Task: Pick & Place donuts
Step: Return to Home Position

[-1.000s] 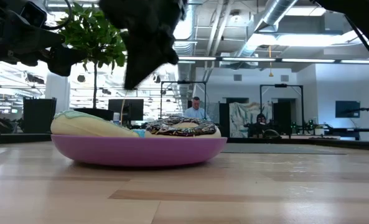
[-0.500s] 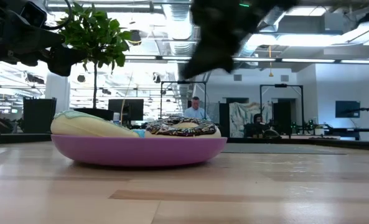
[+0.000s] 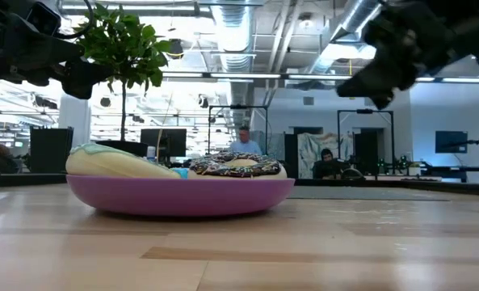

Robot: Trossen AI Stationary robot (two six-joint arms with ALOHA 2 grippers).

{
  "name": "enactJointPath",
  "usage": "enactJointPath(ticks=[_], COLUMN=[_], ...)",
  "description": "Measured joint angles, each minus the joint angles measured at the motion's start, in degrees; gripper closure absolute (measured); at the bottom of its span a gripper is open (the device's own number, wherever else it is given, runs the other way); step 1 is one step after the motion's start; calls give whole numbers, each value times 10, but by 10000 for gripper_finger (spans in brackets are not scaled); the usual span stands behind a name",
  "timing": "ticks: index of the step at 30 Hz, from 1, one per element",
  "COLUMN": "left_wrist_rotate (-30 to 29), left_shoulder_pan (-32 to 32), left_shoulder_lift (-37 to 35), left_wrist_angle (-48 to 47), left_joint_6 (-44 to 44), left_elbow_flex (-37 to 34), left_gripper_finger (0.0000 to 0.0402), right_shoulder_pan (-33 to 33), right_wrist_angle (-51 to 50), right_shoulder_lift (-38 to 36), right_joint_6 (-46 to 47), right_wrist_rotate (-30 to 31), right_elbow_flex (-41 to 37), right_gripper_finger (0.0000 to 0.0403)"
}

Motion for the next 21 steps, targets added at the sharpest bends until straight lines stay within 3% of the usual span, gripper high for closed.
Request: enactJointPath(ticks=[9, 21], left_wrist_rotate=[0, 0], left_shoulder_pan=[0, 0], left_shoulder_lift=[0, 0], left_wrist_angle=[0, 0], left_joint_6=[0, 0], left_elbow_flex=[0, 0], left_gripper_finger=[102, 102], right_shoulder_pan=[-14, -14], right_wrist_angle=[9, -82], right_shoulder_lift=[-195, -494], right_joint_6=[-1, -2], right_wrist_rotate=[-2, -12], right_elbow_flex=[-105, -183], right_gripper_finger=[403, 403])
